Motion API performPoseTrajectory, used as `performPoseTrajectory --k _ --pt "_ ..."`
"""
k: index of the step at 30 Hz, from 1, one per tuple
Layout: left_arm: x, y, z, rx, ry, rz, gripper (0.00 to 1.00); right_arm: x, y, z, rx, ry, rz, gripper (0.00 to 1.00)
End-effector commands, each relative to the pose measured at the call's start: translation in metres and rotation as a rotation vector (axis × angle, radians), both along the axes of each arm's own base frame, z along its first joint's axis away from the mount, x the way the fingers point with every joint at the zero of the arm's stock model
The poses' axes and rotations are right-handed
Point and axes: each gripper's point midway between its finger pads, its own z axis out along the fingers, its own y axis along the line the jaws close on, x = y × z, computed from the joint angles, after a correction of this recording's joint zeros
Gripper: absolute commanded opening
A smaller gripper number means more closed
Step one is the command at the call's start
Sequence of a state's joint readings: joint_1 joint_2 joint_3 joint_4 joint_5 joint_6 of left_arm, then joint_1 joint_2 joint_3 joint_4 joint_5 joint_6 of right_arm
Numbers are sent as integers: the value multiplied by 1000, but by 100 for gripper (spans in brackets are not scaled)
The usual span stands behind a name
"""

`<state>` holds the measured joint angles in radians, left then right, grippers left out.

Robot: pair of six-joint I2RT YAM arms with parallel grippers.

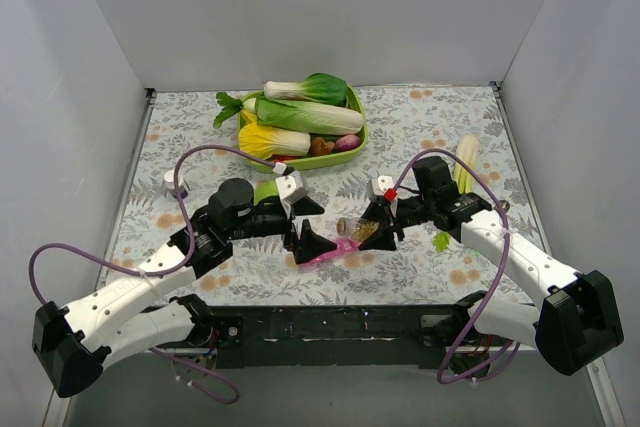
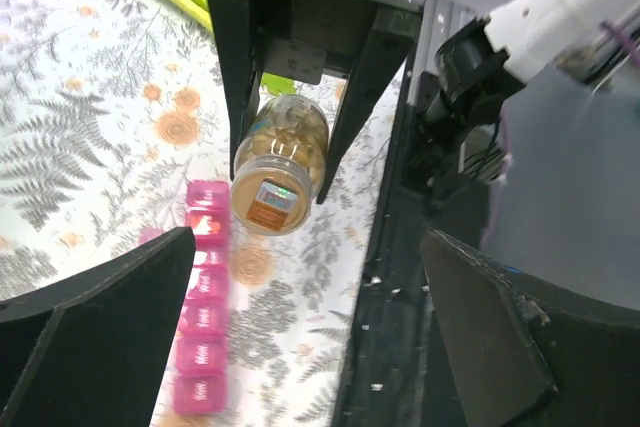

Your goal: Sort the pills into containers

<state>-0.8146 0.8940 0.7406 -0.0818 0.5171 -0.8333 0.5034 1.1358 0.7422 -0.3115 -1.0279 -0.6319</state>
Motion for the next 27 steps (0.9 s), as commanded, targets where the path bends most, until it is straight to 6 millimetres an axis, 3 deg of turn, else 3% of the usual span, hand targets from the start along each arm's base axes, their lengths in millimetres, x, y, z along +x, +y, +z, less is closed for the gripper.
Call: performPoseTrajectory --k 1,10,14,17,21,22,25,27 --pt "6 -11 5 5 -328 -124 98 -2 3 11 42 -28 29 1" --pt "19 -32 -14 73 -389 -184 98 -2 3 11 45 -29 32 1" --pt "18 -39 -18 78 -366 -200 91 -2 3 11 46 -29 33 1" --pt "17 -43 -20 78 -328 -206 77 -2 3 11 46 -29 33 1" --pt "18 -46 -20 78 -291 -199 43 -2 3 11 45 -26 32 1" --pt "19 -47 -21 80 -279 -196 27 -2 3 11 46 -27 32 1" --pt "21 -48 -19 84 -215 -168 0 -2 2 10 41 -26 29 1" --pt "19 -48 -23 95 -113 -145 0 -1 2 10 39 -29 24 1"
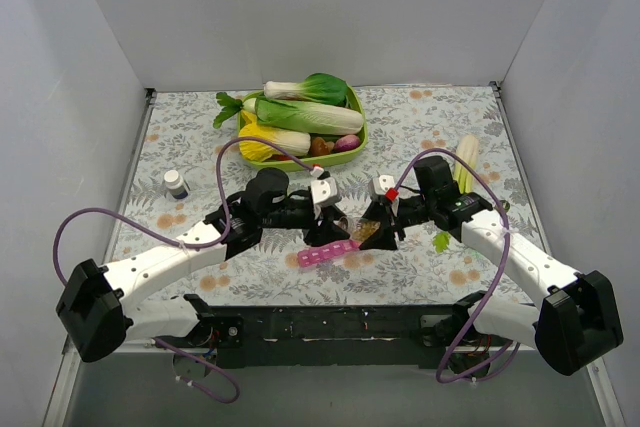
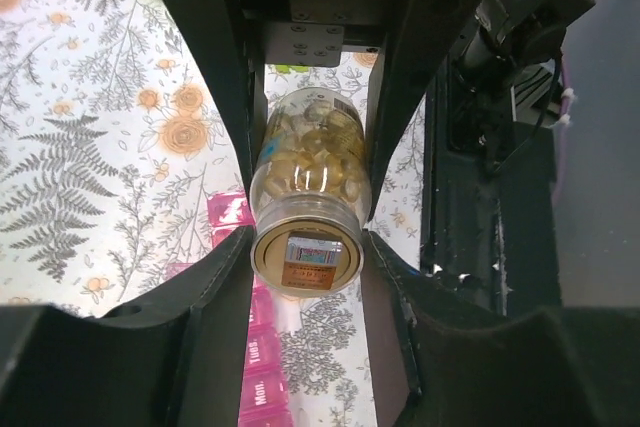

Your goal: Sort the pills into containers

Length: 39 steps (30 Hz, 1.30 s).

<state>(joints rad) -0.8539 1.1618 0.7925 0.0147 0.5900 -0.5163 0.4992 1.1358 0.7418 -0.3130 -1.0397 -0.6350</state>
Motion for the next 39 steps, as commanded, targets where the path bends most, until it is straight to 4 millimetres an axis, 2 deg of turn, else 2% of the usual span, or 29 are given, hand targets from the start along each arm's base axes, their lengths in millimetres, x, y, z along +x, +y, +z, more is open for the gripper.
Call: performPoseTrajectory --k 1,3,10,11,13,14,18,22,28,39 --pt "2 -7 23 -30 143 67 0 0 2 9 32 -36 18 1" --pt "5 -8 23 -25 237 128 0 2 2 8 27 -40 9 1" --pt "16 -4 36 -130 764 447 0 5 1 7 18 -46 -9 1" --pt "15 -4 39 -173 910 501 0 5 1 7 18 -46 -10 1" --pt "17 -3 44 -197 1032 558 0 6 1 8 19 -47 -12 1" --pt "15 -2 39 -181 1128 611 0 6 1 8 21 -49 -13 1" --pt "12 -7 52 -209 1277 628 0 7 1 8 20 -49 -14 1" --pt "12 -8 66 -252 1306 611 0 6 0 9 21 -53 -17 1" --pt "13 -1 63 -234 1272 639 0 6 0 8 23 -53 -15 1" --pt "11 19 70 -254 1239 560 0 6 1 8 25 -47 -12 1"
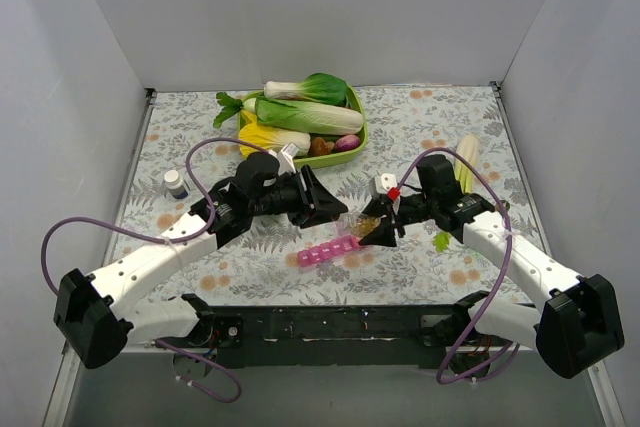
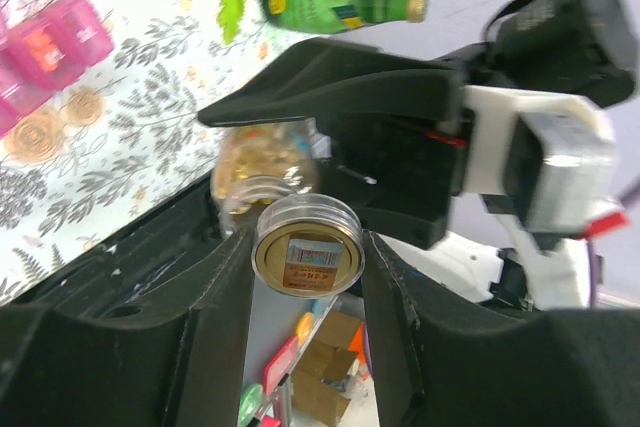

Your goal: Sort the pills into containers

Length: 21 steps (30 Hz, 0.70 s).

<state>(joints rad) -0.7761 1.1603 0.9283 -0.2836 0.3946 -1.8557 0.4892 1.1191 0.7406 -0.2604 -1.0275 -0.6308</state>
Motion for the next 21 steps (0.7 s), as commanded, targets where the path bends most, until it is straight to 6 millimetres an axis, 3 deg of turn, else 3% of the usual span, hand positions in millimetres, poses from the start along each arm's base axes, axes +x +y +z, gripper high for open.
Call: performPoseTrajectory --k 1,5,8,13,21 --pt "-3 9 46 -130 -116 -37 0 -4 0 0 1 14 9 1" --pt "-8 17 45 -110 -217 -93 0 -4 0 -1 0 14 10 1" --pt "-5 33 25 17 -324 -104 0 -4 -1 0 2 9 5 1" --pt "7 78 -44 332 -328 -2 0 -4 -3 1 5 -1 0 1" --pt "-10 124 -101 459 -177 168 0 1 -5 1 8 -7 -16 1"
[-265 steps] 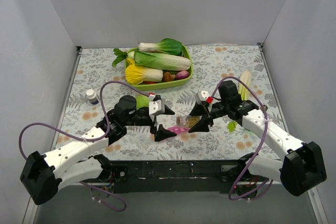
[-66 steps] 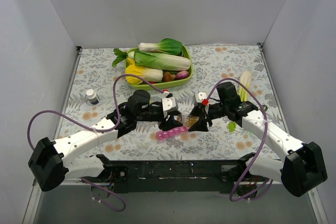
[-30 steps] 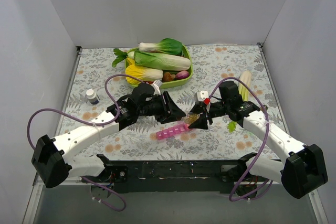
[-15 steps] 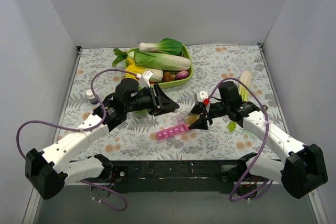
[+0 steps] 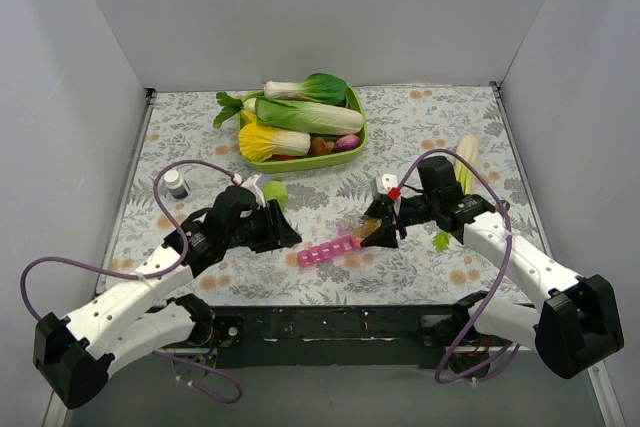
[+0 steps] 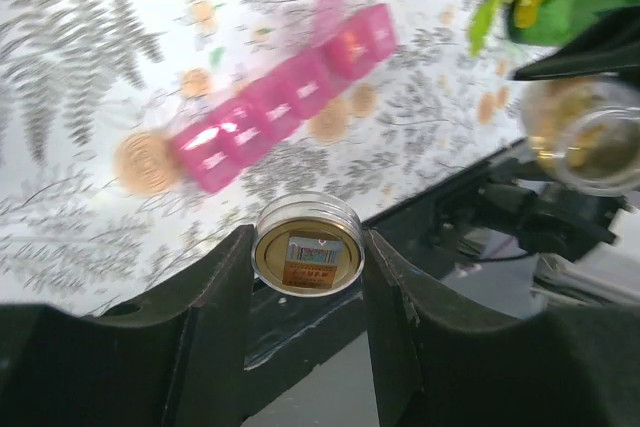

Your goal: Sort the pills into containers

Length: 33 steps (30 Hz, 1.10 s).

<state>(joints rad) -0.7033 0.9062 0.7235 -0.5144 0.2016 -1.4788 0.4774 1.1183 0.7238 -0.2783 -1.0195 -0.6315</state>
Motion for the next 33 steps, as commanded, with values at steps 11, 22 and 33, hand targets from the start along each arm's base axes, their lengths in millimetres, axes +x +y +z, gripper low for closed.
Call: performPoseTrajectory --k 11,22,33 --pt "4 72 -68 208 82 384 0 4 -3 10 31 -34 -9 1" --pt "16 87 -88 312 88 455 3 4 -4 11 39 -31 -15 1" --pt "18 97 -95 353 99 501 25 6 -4 11 40 -30 -19 1"
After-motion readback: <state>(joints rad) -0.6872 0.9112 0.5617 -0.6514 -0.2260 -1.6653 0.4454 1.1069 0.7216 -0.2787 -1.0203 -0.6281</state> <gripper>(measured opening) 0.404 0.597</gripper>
